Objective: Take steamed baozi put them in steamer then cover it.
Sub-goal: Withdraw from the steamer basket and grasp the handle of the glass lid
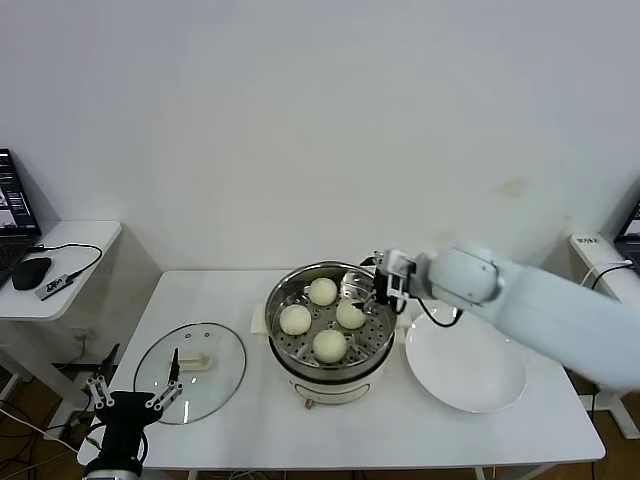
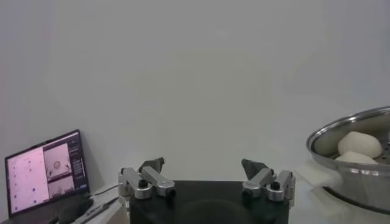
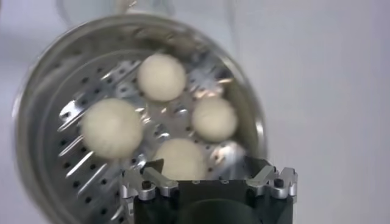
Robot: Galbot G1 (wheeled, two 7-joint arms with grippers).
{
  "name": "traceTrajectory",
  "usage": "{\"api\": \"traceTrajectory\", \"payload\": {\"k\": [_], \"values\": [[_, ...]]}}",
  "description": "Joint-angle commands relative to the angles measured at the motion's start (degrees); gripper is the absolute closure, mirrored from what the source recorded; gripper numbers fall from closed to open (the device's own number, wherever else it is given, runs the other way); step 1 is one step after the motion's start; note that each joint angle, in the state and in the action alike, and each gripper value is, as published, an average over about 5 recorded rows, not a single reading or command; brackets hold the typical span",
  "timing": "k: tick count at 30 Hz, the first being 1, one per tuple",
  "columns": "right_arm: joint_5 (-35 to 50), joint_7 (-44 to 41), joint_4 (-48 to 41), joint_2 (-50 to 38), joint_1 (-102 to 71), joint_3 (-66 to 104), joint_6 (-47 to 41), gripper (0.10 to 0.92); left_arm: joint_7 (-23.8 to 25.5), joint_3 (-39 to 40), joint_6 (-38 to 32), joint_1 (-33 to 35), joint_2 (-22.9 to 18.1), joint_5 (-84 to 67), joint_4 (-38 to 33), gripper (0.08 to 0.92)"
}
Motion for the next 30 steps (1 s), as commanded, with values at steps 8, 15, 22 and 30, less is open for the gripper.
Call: {"api": "traceTrajectory", "payload": {"k": [8,15,22,30], "values": [[-12.84,17.43,7.37,17.16,-73.99,73.08,36.77,0.203,-1.78,1.57,-3.87,-3.32,-0.22,4.08,8.33,0.177],[-16.02,10.48,9.17,33.08,-83.86,88.14,39.76,0.203,-4.16,0.56,-4.57,-6.11,1.94,22.74,15.86,0.177],[-15.22,9.41,12.30,38.86,-90.89,93.92,39.96,0.203,-3.24,-4.70,-9.43,-7.72,8.03,51.54,24.21,0.177],[-13.94,11.19,15.08,41.54,-92.79,96.49,38.31,0.203,-2.30,-6.44,-12.25,-9.43,12.55,69.23,30.79,0.177]]}}
